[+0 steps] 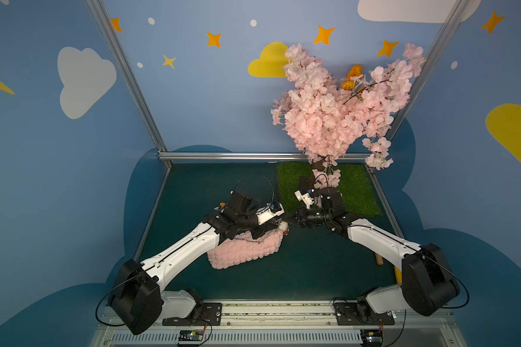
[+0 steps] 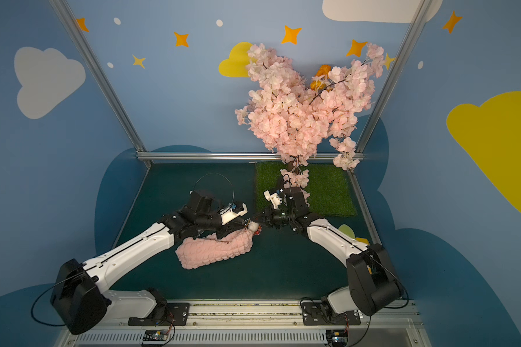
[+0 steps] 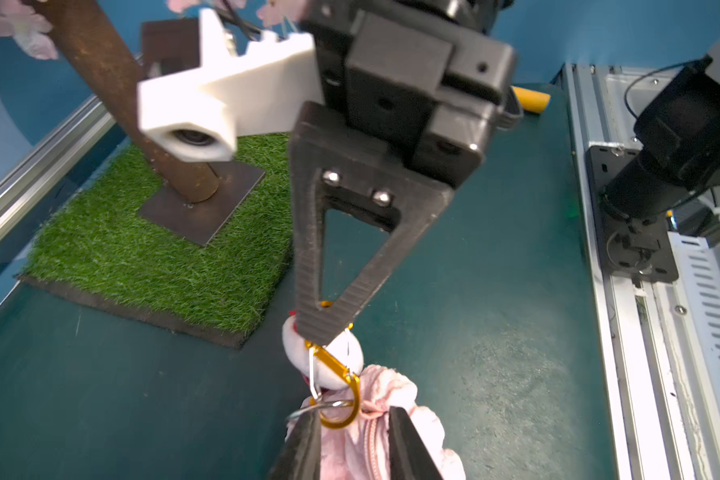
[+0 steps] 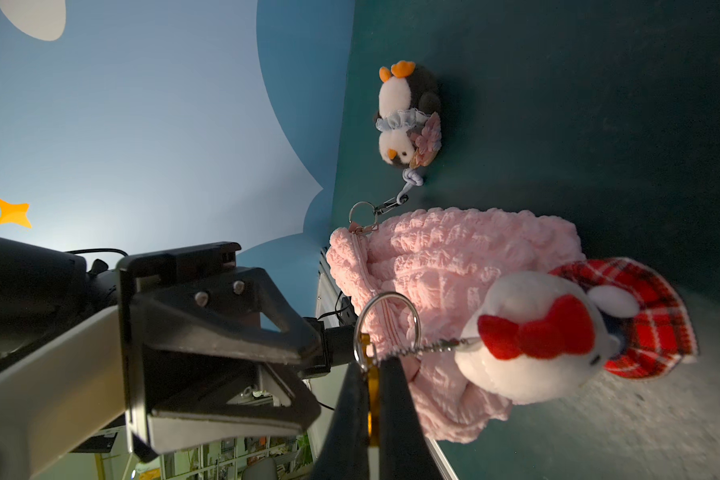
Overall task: Remove the decoration from the bag
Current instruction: Remove the decoration item from the bag.
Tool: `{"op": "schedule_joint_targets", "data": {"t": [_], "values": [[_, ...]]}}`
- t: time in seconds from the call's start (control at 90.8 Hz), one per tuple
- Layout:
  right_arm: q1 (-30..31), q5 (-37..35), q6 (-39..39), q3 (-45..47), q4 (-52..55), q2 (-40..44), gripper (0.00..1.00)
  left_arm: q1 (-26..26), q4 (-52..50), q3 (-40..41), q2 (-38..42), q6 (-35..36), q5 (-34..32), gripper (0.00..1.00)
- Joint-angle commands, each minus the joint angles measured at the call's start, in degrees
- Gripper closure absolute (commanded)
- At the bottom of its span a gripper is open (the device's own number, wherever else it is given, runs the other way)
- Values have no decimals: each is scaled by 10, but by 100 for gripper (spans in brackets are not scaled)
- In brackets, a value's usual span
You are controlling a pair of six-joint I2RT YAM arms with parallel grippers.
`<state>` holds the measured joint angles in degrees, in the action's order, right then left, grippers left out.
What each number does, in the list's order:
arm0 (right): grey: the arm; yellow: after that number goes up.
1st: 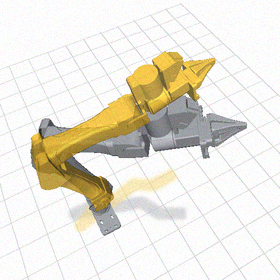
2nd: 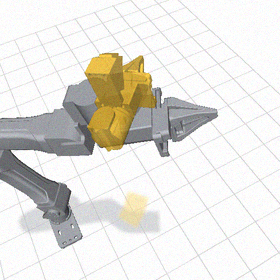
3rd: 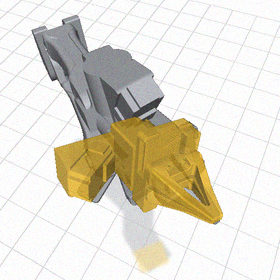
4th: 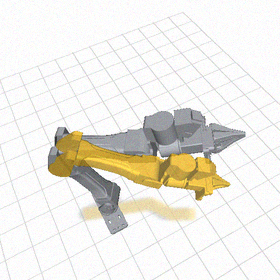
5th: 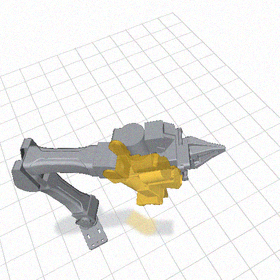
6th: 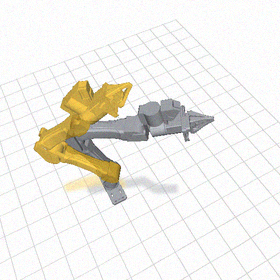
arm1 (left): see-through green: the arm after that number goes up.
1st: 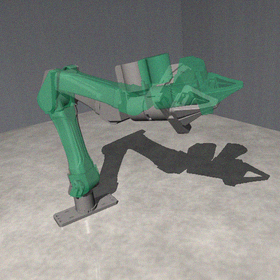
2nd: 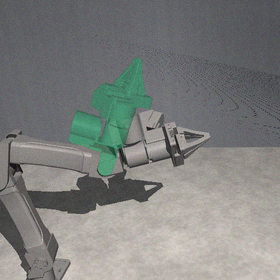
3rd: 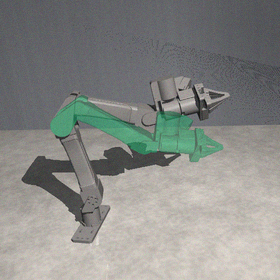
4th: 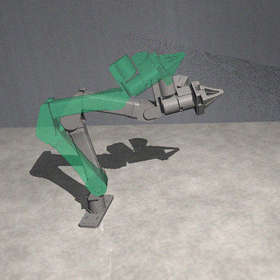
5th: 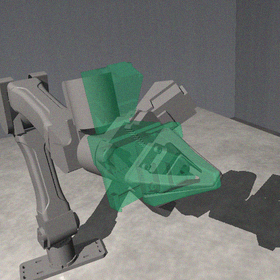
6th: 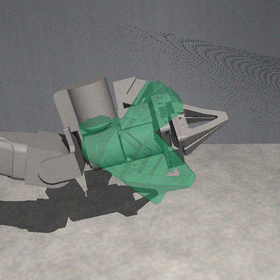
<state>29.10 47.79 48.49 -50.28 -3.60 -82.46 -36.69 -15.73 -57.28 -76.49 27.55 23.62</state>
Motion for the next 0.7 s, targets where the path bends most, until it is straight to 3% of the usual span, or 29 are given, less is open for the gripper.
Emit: {"op": "schedule_joint_targets", "data": {"t": [0.0, 0.474, 0.694], "values": [[-5, 12, -36, -24, 26, 8, 100, -14, 0, -14, -16, 44, 8, 69], [-3, -1, -129, -28, 81, 31, 100, -17, 27, -24, -45, 38, -56, 66], [0, -10, -131, -22, 71, 38, 100, -18, 17, -22, -43, 23, -47, 62]]}}
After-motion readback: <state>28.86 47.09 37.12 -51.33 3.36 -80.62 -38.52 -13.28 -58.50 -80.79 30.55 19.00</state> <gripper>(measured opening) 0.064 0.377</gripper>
